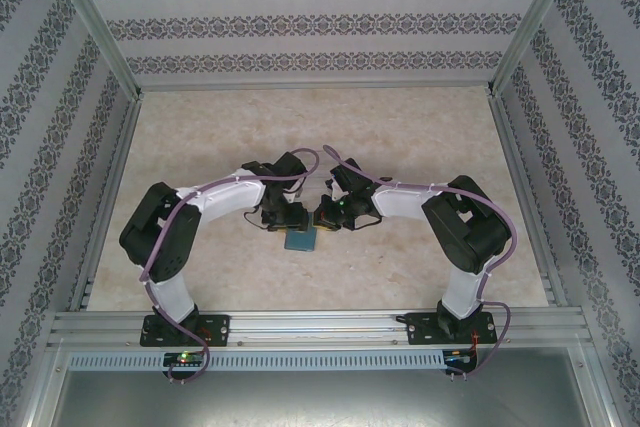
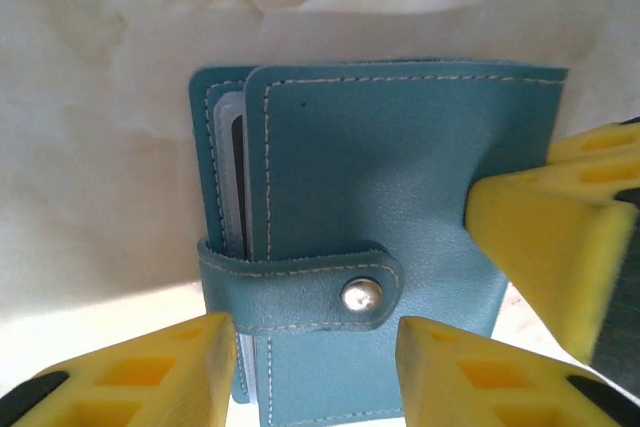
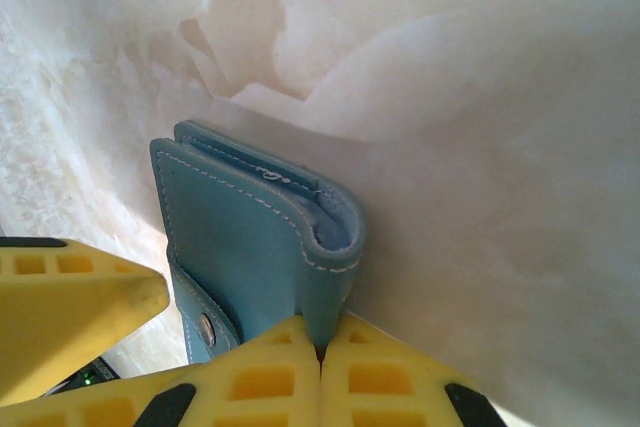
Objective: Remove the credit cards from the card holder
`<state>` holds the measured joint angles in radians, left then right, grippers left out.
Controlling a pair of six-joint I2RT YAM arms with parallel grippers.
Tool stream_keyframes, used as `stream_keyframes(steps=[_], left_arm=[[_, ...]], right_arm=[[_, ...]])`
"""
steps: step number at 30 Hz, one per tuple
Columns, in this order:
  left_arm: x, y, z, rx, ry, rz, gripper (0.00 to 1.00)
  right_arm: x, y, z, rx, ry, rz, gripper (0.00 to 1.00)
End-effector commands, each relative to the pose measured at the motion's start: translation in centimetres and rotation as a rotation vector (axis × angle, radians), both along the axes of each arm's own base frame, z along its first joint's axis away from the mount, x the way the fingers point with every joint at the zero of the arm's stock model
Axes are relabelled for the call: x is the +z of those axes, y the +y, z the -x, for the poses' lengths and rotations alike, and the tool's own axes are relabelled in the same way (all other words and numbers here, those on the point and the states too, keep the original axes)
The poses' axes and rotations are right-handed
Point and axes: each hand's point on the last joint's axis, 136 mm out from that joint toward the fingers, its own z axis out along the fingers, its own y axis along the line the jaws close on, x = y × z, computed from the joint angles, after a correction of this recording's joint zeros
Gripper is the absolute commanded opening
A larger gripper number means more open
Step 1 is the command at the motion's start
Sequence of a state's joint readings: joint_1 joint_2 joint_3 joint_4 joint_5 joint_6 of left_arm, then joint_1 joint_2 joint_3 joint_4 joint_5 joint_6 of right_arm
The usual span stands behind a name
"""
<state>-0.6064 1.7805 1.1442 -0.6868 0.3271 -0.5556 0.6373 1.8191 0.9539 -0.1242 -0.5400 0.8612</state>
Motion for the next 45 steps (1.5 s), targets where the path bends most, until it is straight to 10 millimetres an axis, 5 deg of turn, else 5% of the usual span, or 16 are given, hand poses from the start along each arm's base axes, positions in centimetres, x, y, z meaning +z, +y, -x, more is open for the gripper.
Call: stream_keyframes(steps=[1, 7, 18, 25, 45], left_arm=[[-1.0, 0.1, 0.3, -0.019, 0.029, 0.004, 0.53], [-2.1, 0.8, 0.7, -0.019, 0.048, -0.035, 0.62], [-1.0, 3.1, -0.9, 0.013, -0.043, -0.171, 0.46], [0.2, 3.6, -1.7, 0.035, -0.094, -0.198, 0.54], [0.6, 4.7, -3.2, 0.062, -0.149, -0.246, 0.17]], right_arm=[[-1.2, -0.7, 0.6, 0.004, 0.039, 0.054, 0.0], [-1.3, -0.7, 0.8, 0.005, 0.042, 0.056, 0.0], [-1.4, -0.9, 0.9, 0.004, 0.04, 0.06, 0.0], [-1.5, -1.0, 1.0, 0.005, 0.044, 0.061, 0.0], [-1.9, -1.2, 1.3, 0.018, 0.048, 0.077, 0.0]])
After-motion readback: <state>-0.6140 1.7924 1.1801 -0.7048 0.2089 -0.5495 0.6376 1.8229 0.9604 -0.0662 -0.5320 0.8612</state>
